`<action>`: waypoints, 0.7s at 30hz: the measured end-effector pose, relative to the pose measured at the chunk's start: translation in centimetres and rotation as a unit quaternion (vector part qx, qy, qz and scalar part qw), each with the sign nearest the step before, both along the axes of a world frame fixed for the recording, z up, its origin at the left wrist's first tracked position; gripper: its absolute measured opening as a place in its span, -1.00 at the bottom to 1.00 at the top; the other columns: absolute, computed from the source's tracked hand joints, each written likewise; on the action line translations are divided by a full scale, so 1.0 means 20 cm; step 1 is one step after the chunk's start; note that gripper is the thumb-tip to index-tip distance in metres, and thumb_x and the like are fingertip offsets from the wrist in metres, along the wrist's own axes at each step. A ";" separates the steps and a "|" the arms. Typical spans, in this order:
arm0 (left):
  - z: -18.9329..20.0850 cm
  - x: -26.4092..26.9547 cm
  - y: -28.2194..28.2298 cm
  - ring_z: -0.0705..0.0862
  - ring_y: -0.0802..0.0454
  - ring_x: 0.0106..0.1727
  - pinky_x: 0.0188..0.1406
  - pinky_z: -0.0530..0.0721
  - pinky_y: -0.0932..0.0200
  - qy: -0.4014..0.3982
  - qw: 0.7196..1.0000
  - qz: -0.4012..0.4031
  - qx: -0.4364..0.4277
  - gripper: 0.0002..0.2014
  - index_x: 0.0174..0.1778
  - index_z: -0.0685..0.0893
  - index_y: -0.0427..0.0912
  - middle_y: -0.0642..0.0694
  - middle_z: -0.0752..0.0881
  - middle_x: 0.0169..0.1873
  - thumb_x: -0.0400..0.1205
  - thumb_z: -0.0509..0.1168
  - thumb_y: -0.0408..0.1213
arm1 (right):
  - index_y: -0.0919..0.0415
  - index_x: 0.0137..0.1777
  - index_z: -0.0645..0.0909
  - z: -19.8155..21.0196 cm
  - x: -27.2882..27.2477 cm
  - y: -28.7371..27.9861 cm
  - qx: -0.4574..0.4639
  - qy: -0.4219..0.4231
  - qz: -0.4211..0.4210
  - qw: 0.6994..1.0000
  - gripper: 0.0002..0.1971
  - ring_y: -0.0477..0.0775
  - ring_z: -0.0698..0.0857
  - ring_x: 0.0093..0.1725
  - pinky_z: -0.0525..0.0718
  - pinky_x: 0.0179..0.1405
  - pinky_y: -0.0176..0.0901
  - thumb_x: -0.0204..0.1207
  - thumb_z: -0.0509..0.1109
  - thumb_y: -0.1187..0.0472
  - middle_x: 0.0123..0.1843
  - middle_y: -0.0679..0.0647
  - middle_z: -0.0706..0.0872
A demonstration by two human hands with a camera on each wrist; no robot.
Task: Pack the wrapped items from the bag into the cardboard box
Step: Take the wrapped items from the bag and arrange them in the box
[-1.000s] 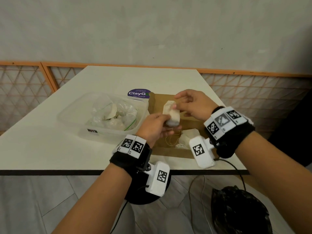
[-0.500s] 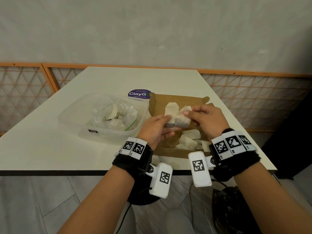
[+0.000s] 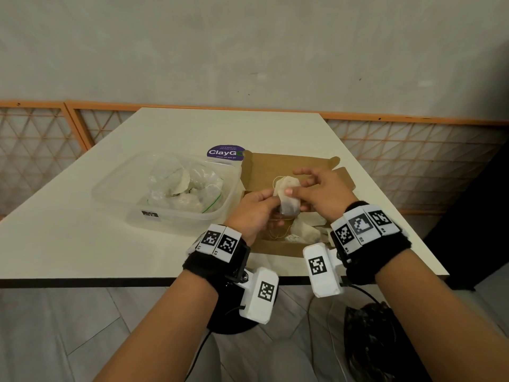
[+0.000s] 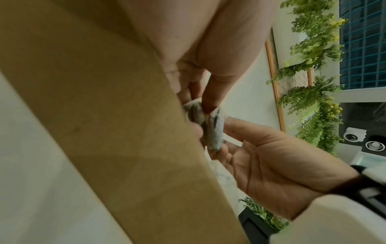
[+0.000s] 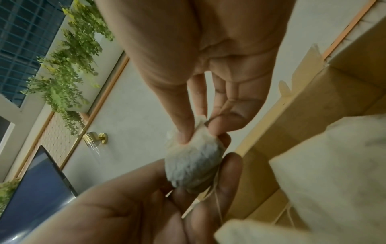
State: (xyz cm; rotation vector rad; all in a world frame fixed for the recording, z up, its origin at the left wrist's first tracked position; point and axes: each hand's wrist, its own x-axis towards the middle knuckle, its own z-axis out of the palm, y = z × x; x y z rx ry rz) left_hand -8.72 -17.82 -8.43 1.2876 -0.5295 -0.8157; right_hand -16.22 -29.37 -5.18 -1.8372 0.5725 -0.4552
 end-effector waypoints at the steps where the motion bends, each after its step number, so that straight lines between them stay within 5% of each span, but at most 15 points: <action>1: 0.00 0.00 0.00 0.68 0.18 -0.43 -0.51 0.64 0.37 -0.002 1.000 0.001 0.002 -0.82 0.03 0.70 -0.17 -0.14 0.73 -0.24 0.68 0.19 -0.39 | 0.17 0.10 0.60 0.00 0.00 0.00 -0.012 0.006 0.004 1.000 -0.74 0.01 0.65 -0.36 0.68 -0.43 -0.28 0.44 0.48 0.35 -0.26 0.01 0.62; 3: 0.00 0.00 -0.01 0.72 0.14 -0.38 -0.51 0.64 0.35 0.006 1.000 0.000 0.008 -0.82 0.00 0.70 -0.15 -0.15 0.74 -0.21 0.70 0.17 -0.30 | 0.17 -0.12 0.61 0.01 0.00 0.01 -0.011 0.006 -0.002 1.000 -0.89 -0.05 0.58 -0.46 0.59 -0.54 -0.39 0.45 0.47 0.35 -0.32 0.01 0.61; 6: 0.02 0.00 0.00 0.81 0.00 -0.17 -0.43 0.65 0.30 0.015 0.999 -0.024 0.017 -0.71 0.11 0.67 -0.13 -0.09 0.79 -0.14 0.70 0.16 -0.04 | 0.11 -0.26 0.56 0.01 0.02 0.00 0.012 -0.002 -0.030 0.999 -0.82 0.03 0.55 -0.49 0.60 -0.54 -0.29 0.46 0.45 0.37 -0.37 0.07 0.63; 10: 0.01 -0.01 0.00 0.79 0.17 -0.31 -0.45 0.64 0.39 0.009 0.999 -0.033 0.018 -0.91 -0.03 0.61 -0.15 -0.10 0.75 -0.17 0.70 0.21 -0.30 | 0.18 -0.20 0.56 0.02 0.03 -0.04 0.043 0.019 -0.047 0.998 -0.89 0.02 0.59 -0.45 0.64 -0.55 -0.33 0.49 0.44 0.32 -0.34 0.11 0.64; 13: 0.00 0.01 0.00 0.78 0.18 -0.34 -0.44 0.66 0.39 0.039 0.999 -0.002 0.011 -0.89 0.11 0.54 -0.25 -0.14 0.72 -0.18 0.71 0.16 -0.37 | 0.31 -0.06 0.58 0.02 -0.02 -0.10 0.027 0.053 -0.105 0.993 -0.88 0.00 0.61 -0.45 0.66 -0.51 -0.33 0.53 0.41 0.25 -0.38 0.13 0.63; 15: 0.00 0.02 -0.01 0.78 0.17 -0.30 -0.37 0.69 0.35 0.046 0.999 0.012 0.009 -0.84 0.20 0.50 -0.27 -0.14 0.72 -0.15 0.72 0.14 -0.36 | 0.42 0.03 0.57 0.00 -0.06 -0.12 0.009 0.105 -0.126 0.986 -0.82 0.05 0.61 -0.47 0.66 -0.47 -0.24 0.56 0.36 0.27 -0.40 0.19 0.65; 18: -0.01 0.02 -0.01 0.76 0.15 -0.26 -0.29 0.70 0.32 0.048 0.999 0.016 0.005 -0.85 0.18 0.49 -0.27 -0.14 0.71 -0.12 0.73 0.13 -0.35 | 0.38 -0.11 0.54 -0.02 -0.08 -0.10 -0.069 0.243 -0.111 0.961 -0.83 0.08 0.60 -0.50 0.61 -0.42 -0.19 0.59 0.31 0.24 -0.37 0.23 0.70; 21: -0.01 0.03 -0.01 0.77 0.14 -0.27 -0.27 0.71 0.31 0.054 0.998 0.019 -0.003 -0.85 0.18 0.49 -0.26 -0.14 0.71 -0.12 0.73 0.14 -0.35 | 0.31 -0.20 0.52 -0.06 -0.06 -0.09 -0.175 0.329 -0.093 0.923 -0.86 0.17 0.63 -0.30 0.60 -0.31 -0.16 0.57 0.28 0.27 -0.06 0.30 0.75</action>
